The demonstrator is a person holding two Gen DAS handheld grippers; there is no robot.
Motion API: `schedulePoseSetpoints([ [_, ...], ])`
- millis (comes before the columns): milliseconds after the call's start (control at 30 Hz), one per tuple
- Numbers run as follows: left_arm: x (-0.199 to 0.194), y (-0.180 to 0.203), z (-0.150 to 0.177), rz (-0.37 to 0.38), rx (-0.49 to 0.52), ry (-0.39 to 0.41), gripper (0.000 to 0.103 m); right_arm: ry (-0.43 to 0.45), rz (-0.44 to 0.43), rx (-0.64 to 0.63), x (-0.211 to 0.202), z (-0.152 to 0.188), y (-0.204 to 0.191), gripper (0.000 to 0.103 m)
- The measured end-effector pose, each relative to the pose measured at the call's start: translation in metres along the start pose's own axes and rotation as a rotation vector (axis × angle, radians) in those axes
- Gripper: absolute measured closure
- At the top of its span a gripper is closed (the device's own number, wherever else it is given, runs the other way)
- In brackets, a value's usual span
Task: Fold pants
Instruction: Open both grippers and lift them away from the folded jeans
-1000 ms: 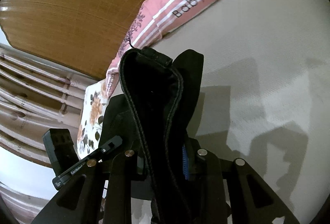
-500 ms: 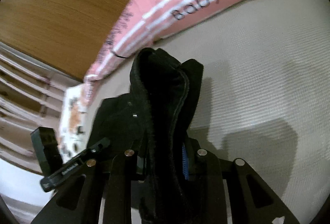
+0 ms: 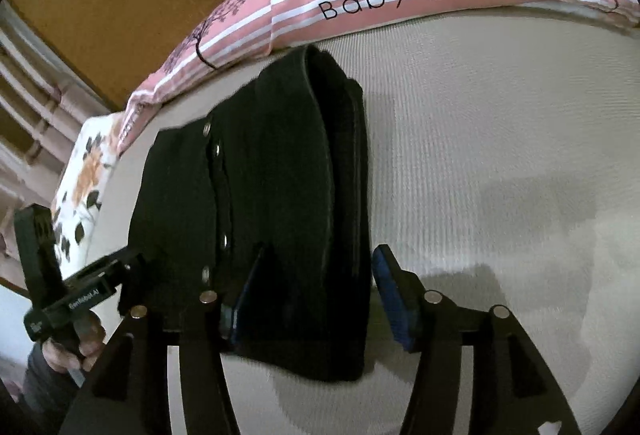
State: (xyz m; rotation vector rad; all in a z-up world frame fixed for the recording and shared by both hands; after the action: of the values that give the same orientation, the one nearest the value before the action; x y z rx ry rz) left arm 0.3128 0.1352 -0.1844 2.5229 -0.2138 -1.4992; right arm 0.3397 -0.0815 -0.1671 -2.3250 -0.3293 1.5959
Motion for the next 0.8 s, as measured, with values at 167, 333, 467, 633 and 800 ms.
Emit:
schedulePoseSetpoints([
  [167,-0.027,0.006,0.017,-0.105,0.046,0.041,0.051,0.037,0.034,0.010,-0.020,0.007,-0.001,0.049],
  [333,-0.066,0.019,0.033,-0.218,0.114,0.101,0.051,0.084,0.094,-0.059,-0.046,0.016,-0.020,0.045],
  [467,-0.088,0.027,0.049,-0.240,0.102,0.113,0.046,0.137,0.170,-0.146,-0.068,0.033,-0.041,0.028],
  [633,-0.115,0.034,0.071,-0.254,0.076,0.134,0.036,0.188,0.213,-0.209,-0.091,0.054,-0.067,0.015],
  [800,-0.139,0.041,0.088,-0.281,0.089,0.175,0.028,0.210,0.218,-0.213,-0.107,0.074,-0.083,0.008],
])
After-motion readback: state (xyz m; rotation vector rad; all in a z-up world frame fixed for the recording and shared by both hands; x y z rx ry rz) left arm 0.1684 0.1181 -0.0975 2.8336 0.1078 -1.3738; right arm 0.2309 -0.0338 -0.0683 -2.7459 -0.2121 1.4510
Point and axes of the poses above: each gripper's, at about its wrist camera, not at the fingertips, and x roughly the way its jaws point, y to its right, z to its underside, the point moved 9 cm from there along x, roughly the way its jaws point, and after that the axes turned 1 degree about z, right-handed, at the moved point
